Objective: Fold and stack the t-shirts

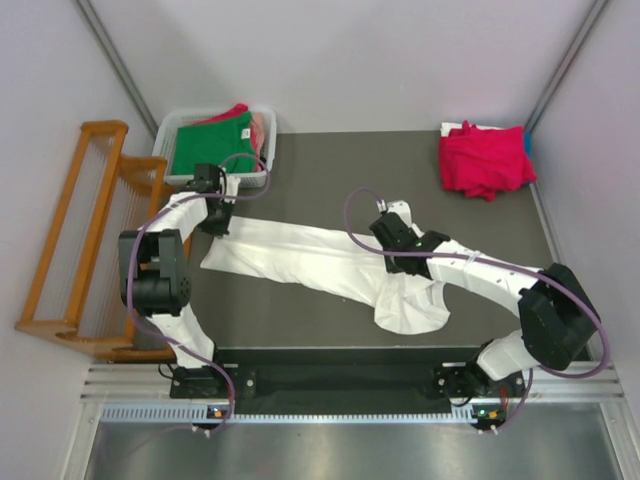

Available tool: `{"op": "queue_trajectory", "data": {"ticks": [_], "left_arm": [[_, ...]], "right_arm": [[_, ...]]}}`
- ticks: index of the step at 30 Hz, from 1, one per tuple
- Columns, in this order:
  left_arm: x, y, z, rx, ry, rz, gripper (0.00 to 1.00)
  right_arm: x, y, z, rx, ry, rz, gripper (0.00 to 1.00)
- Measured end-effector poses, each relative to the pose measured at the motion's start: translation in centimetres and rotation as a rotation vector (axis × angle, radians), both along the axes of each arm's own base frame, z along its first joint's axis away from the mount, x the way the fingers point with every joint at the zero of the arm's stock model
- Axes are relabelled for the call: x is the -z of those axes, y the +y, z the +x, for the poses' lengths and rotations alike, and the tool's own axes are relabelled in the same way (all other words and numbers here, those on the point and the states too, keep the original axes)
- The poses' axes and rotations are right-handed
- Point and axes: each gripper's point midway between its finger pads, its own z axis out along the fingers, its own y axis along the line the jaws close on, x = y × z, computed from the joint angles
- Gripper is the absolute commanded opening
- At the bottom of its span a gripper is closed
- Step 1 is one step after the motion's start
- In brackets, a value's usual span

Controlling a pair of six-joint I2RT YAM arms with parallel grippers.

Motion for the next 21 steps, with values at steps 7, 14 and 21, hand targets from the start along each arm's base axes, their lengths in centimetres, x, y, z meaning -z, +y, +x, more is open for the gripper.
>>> {"op": "queue_trajectory", "data": {"ticks": [7, 14, 21], "left_arm": [[1.7, -1.5, 2.7, 0.04, 0.001, -0.008, 0.55], [2.3, -1.3, 4.4, 0.036, -0.043, 0.023, 0.98], [0.5, -1.5, 2.7, 0.042, -0.044, -0.003, 0.98]], "right_arm": [[0.4, -0.5, 0.0, 0.011, 0.005, -0.005, 0.0], [0.4, -0.7, 0.0, 0.016, 0.01, -0.008, 0.0], [0.5, -0.6, -0.1, 0.002, 0.017, -0.009, 0.26]]}}
